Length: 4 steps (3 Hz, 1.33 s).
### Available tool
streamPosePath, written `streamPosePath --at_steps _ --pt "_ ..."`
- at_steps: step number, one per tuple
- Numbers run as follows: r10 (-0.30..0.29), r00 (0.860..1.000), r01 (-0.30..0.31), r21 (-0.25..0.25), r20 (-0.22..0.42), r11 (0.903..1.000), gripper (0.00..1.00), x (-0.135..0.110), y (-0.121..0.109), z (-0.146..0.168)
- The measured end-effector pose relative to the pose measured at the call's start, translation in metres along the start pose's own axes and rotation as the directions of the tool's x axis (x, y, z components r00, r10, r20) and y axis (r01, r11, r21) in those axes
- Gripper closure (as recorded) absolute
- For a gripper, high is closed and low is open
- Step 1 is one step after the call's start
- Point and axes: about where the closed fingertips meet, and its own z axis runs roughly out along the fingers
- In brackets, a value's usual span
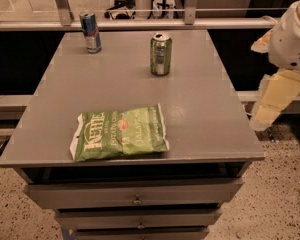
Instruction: Knock green can over
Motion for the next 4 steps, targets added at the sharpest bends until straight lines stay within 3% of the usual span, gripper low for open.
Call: streamPosePath --at_steps 1,2,3,4 --pt "0.047 0.996 -0.052 0.056 0.081 0.9971 0.00 -0.010 -0.052 0.041" --pt "0.079 0.983 -0.095 0.089 0.168 0.9915 0.00 -0.017 -0.096 0.064" --pt "0.099 0.953 -0.130 0.095 0.286 0.9869 0.00 -0.039 -0.133 0.090" --pt "0.143 0.881 -0.177 0.035 0.451 0.9835 0.00 -0.077 -0.163 0.134"
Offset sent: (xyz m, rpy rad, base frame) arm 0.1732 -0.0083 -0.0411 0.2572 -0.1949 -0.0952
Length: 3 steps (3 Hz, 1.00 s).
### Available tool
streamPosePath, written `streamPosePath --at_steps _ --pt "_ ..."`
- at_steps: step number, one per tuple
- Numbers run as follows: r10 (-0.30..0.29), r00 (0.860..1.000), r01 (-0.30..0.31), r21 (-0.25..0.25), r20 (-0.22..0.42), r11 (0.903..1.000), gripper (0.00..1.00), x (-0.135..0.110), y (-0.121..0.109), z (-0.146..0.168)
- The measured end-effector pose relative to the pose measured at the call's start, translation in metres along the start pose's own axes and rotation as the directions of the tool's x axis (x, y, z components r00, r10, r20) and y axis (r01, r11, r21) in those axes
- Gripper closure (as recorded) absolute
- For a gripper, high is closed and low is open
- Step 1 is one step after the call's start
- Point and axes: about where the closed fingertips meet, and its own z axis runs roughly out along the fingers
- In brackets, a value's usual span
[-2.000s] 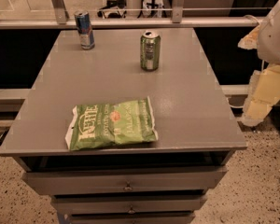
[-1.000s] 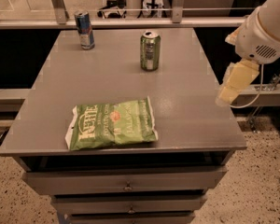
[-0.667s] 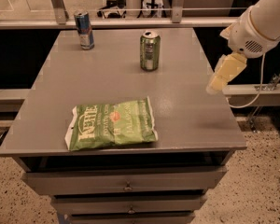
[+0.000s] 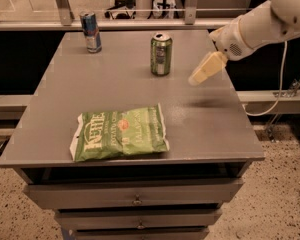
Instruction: Knock green can over
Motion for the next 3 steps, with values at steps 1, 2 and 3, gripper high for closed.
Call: streamPosePath --at_steps 1,2,3 --pt "0.033 0.994 -0.028 -0.050 0.102 0.9984 0.00 -0.017 0.002 0.035" --pt "0.064 0.979 -0.041 -0.123 0.193 0.9916 0.00 -0.036 0.020 0.064" --pt "0.085 0.957 -0.027 -0.206 0.278 0.9781 0.00 -0.060 0.047 0.085"
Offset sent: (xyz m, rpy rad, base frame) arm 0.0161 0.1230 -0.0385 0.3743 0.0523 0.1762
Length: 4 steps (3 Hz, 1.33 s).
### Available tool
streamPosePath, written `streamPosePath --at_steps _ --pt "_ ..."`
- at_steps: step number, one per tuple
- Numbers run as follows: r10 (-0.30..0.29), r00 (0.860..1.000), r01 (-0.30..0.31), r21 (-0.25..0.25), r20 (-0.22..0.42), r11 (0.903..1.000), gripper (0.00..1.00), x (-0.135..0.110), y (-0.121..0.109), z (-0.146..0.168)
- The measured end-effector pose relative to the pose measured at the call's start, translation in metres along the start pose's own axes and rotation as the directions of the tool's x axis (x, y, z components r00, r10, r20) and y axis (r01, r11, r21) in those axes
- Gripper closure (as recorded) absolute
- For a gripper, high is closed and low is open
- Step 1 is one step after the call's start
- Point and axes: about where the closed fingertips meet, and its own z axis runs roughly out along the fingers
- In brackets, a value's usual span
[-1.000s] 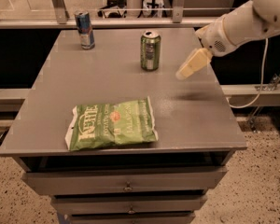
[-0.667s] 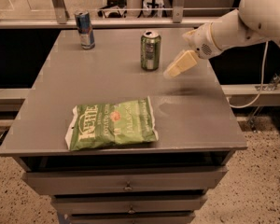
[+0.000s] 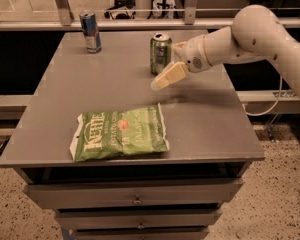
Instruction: Knock green can over
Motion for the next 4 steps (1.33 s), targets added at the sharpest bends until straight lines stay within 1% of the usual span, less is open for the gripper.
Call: streamPosePath --at_steps 1,2,3,4 --pt "-0.026 0.997 0.032 -0.080 0.076 0.9963 0.00 -0.026 0.026 0.018" --pt "-0.082 0.988 0.099 -0.135 0.131 0.9858 0.00 -0.055 0.049 0.024" --pt "-0.142 0.976 0.169 -0.165 0.164 0.9718 0.00 -0.078 0.069 0.023" --pt "-0.167 0.973 0.190 -0.147 0.159 0.9706 0.00 -0.077 0.072 0.011"
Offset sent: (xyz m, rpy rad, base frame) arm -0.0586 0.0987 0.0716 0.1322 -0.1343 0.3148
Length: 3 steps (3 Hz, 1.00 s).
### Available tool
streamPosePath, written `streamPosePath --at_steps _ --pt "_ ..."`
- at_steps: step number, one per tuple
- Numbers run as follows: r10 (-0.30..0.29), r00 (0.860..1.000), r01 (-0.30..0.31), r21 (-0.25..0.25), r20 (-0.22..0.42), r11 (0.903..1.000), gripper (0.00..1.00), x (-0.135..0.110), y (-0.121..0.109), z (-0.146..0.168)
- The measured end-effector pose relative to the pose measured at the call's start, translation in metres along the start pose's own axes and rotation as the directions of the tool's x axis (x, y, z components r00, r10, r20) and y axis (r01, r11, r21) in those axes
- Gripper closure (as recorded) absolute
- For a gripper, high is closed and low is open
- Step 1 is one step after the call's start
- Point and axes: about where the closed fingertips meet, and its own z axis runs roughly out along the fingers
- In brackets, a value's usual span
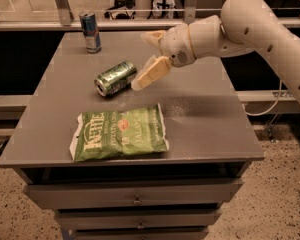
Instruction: Knock green can over
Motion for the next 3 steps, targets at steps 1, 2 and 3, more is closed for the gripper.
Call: streamPosePath --at_steps 1,2,3 --pt "0.003 1.000 -0.001 0.073 -0.024 0.9973 0.00 0.013 -0.008 -0.041" --pt "0.008 0.998 0.000 0.136 -0.056 0.9907 0.00 0.028 -0.017 -0.083" --pt "0.009 0.998 0.000 0.148 -0.062 0.9889 0.00 0.031 -0.019 -0.091"
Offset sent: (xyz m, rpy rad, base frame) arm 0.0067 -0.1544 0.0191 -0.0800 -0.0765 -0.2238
